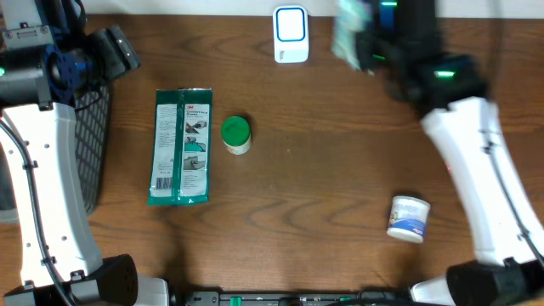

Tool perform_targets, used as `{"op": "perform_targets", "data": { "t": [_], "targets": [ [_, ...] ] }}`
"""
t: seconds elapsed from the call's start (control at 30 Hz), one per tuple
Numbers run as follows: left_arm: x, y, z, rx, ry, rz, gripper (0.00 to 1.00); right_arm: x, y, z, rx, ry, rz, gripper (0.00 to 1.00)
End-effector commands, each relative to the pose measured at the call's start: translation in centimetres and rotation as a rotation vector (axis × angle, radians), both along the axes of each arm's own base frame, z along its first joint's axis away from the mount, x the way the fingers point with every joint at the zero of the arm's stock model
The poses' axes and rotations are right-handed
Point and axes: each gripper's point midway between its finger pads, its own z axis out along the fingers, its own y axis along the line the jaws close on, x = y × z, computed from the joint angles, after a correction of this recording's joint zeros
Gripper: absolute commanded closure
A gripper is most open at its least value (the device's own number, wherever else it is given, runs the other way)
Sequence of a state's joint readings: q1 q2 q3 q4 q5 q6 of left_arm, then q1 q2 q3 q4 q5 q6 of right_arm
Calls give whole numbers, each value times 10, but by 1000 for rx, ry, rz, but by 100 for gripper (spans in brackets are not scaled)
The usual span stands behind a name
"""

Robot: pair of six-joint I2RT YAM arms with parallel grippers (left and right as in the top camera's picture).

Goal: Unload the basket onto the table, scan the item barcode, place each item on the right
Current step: 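Carry the wipes packet right and drop it near the red stick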

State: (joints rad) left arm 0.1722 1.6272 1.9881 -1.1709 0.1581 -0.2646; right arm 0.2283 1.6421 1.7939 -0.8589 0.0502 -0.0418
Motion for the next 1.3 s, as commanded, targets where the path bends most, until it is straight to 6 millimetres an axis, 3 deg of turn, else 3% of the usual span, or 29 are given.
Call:
{"op": "perform_targets", "data": {
  "t": [0.0, 0.13, 0.23, 0.53, 0.57, 0.6, 0.63, 0.7, 0.83, 0.97, 1.07, 1.1, 1.13, 1.17, 1.27],
  "targets": [
    [0, 0, 0, 0, 0, -7, 15, -21, -32, -25, 153, 176, -65, 99],
    [0, 0, 0, 0, 0, -7, 15, -57, -109, -76, 98, 413, -280, 99],
    [0, 0, 0, 0, 0, -7, 15, -78, -150, -115, 77, 538, -402, 99],
    [0, 0, 1, 1, 0, -7, 15, -96, -201, -221, 136, 593, -583, 99],
    [0, 0, 0, 0, 0, -7, 15, -99, -204, -229, 135, 594, -595, 77],
    [0, 0, 1, 1, 0, -7, 15, -102, -207, -235, 137, 594, -605, 36],
    [0, 0, 1, 1, 0, -7, 15, -105, -211, -240, 135, 600, -614, 20],
    [0, 0, 1, 1, 0, -7, 15, -110, -219, -241, 125, 603, -639, 3],
    [0, 0, 1, 1, 0, -7, 15, -104, -225, -226, 127, 585, -641, 1],
    [0, 0, 1, 1, 0, -7, 15, -93, -211, -200, 180, 577, -555, 1],
    [0, 0, 1, 1, 0, -7, 15, -97, -215, -192, 149, 590, -567, 3],
    [0, 0, 1, 1, 0, -7, 15, -100, -224, -191, 113, 591, -611, 22],
    [0, 0, 1, 1, 0, -7, 15, -105, -238, -191, 62, 589, -699, 85],
    [0, 0, 1, 1, 0, -7, 15, -107, -236, -192, 68, 599, -703, 99],
    [0, 0, 0, 0, 0, -7, 15, -103, -209, -194, 171, 624, -574, 99]
  ]
}}
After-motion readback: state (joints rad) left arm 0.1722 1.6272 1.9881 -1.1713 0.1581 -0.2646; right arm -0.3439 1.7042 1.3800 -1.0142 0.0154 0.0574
